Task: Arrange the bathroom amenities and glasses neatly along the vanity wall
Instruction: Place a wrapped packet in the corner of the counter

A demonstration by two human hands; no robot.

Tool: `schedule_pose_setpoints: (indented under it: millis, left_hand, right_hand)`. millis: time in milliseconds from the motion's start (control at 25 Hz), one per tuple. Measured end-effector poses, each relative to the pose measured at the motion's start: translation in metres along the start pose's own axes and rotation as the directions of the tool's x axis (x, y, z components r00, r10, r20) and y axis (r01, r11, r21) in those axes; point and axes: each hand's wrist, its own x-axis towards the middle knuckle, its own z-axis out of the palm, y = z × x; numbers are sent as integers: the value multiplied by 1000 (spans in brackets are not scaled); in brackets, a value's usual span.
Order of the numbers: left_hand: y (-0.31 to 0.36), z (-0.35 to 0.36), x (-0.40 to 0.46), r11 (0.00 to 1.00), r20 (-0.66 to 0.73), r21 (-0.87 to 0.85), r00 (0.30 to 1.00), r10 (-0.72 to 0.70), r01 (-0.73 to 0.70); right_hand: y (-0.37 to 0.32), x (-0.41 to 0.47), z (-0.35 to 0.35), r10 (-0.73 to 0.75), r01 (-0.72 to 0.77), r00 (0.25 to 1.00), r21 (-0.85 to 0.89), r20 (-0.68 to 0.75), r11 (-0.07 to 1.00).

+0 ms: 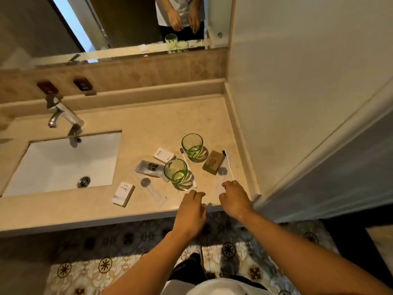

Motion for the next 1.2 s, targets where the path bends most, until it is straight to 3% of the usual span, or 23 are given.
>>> schedule_pose_setpoints:
  millis: [360,560,640,800,960,1200]
  left_hand:
    - [3,14,74,914,232,-346,963,-136,212]
    - [-4,16,102,840,375,-398,901,-217,368]
    - [-10,17,110,806,393,-426,886,-244,411]
    - [-15,14,126,664,492,-479,802,-339,574]
    - [-9,4,145,400,633,-536,667,-392,743]
    - [-4,-2,157,340,680,-490,596,-426,803]
  right_hand:
    - [-3,44,18,337,-328,941,273,16,904]
    - [-8,56,27,501,-417,865,511,-32,752]
    - [-12,59,26,555,-465,832,563,14,683]
    - [-16,70,30,643,-542,764,589,50,599]
    - [-17,79,32,673,-557,733,653,95,514]
    - [-11,87,42,626,-513,775,664,86,544]
